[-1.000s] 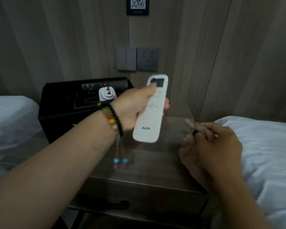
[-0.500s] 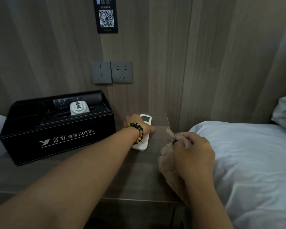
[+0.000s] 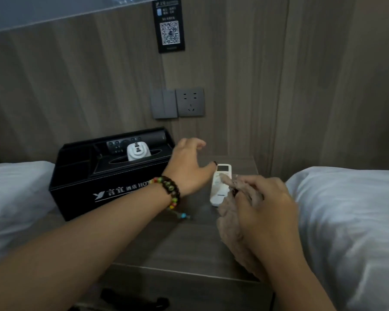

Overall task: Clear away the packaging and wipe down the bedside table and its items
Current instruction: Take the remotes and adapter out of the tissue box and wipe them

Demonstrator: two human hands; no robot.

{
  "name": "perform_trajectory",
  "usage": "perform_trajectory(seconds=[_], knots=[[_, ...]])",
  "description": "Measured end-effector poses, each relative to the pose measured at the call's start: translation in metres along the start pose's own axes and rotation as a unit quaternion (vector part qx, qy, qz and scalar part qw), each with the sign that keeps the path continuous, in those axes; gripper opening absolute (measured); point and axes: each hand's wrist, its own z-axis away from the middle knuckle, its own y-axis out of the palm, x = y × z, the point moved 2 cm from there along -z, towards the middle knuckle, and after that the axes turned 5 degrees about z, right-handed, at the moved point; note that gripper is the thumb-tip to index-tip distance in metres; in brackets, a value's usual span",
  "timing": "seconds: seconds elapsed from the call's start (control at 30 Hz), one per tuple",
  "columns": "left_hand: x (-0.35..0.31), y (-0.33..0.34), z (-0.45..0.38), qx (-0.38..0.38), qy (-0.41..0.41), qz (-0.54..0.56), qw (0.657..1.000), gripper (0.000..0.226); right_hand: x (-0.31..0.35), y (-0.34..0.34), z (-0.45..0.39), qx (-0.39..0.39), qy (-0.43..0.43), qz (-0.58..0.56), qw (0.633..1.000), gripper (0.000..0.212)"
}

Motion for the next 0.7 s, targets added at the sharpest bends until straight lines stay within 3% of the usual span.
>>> perform_trajectory(seconds=[0.07, 0.13, 0.27, 0.4, 0.53, 0.7], knots=[[0.010, -0.045, 0.011, -0.044, 0.043, 0.009, 0.998, 0.040, 0.009, 0.012, 0.008, 0.025, -0.021, -0.021, 0.999, 0.021], [0.027, -0.088, 0.011, -0.101, 0.034, 0.034, 0.994, 0.030, 0.018, 0.025, 0.017, 0.070, -0.030, -0.028, 0.997, 0.020], [0.087, -0.159, -0.016, -0.179, -0.089, 0.043, 0.979, 0.022, 0.030, 0.042, 0.031, 0.122, -0.058, -0.028, 0.990, 0.025], [0.137, -0.177, -0.033, -0.082, -0.180, -0.069, 0.978, 0.017, 0.033, 0.050, 0.035, 0.132, -0.057, 0.019, 0.989, 0.024], [0.145, -0.158, -0.041, 0.008, -0.127, -0.153, 0.980, 0.025, 0.033, 0.052, 0.039, 0.135, -0.056, 0.050, 0.988, 0.027], [0.137, -0.142, -0.050, 0.053, -0.075, -0.279, 0.956, 0.036, 0.031, 0.053, 0.038, 0.135, -0.060, 0.054, 0.988, 0.026]])
